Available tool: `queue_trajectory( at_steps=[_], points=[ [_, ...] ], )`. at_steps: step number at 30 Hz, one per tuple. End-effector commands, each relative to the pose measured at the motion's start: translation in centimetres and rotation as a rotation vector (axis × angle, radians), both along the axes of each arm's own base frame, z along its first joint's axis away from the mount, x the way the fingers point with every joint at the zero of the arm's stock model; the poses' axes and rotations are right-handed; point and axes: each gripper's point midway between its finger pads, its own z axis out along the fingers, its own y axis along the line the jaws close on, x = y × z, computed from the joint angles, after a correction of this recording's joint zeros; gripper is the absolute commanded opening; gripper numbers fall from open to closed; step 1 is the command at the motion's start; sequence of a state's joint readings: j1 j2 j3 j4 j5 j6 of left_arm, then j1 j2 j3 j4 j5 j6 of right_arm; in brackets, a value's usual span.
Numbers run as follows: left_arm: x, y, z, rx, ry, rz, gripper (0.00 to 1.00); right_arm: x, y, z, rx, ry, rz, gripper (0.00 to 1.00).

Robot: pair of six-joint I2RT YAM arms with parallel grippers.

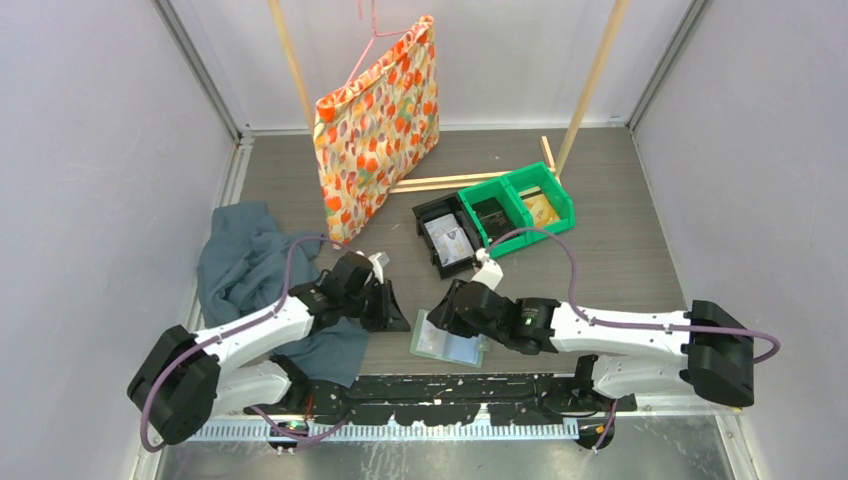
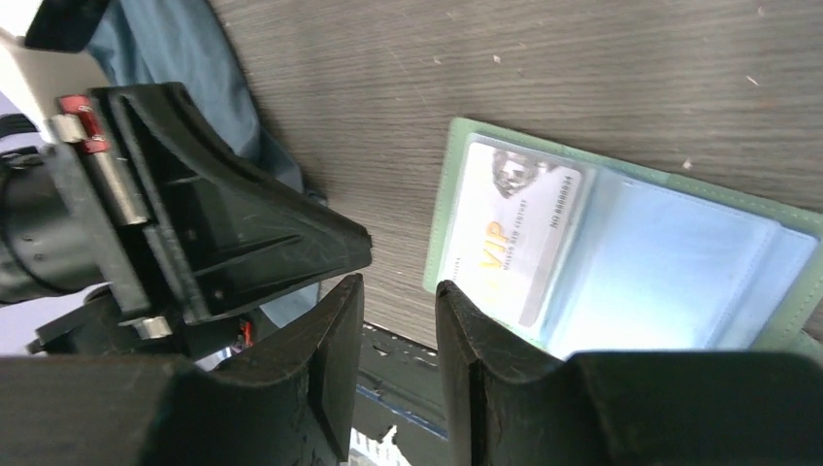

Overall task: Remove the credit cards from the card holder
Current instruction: Remove the credit card from the card holder.

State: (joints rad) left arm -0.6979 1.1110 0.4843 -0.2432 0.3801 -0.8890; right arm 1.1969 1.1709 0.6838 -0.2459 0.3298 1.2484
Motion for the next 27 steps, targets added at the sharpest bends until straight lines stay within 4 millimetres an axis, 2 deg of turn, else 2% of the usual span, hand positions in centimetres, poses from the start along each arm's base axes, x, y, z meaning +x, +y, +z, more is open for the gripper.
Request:
queue_trajectory(
  at_steps=[1,6,11,19,27],
  points=[
    [0.4,-2.1,1.3,-0.109,0.014,-0.020,0.13,-0.2,-1.0,-2.5,0.062,0.043,-0.071,0.39],
    [1.0,-3.3,0.4,-0.150,0.034,-0.029,0.13,-0.7,-1.7,-4.6,0.184,0.124,-0.126,0.35],
    [1.5,-4.4,0.1,-0.189,0.044,-0.040,0.12,-0.5,-1.7,-5.4,0.221,0.137,-0.150,0.33],
    [0.8,-3.6,-3.4,-0.108,0.117,-0.030,0.10,-0.2,-1.3,-6.3,0.221,0.156,-0.158,0.33],
    [0.0,-2.7,-5.9,-0.023,0.203,-0.020,0.09,-0.6,-3.2,-8.9,0.121,0.218,-0.233,0.33]
  ],
)
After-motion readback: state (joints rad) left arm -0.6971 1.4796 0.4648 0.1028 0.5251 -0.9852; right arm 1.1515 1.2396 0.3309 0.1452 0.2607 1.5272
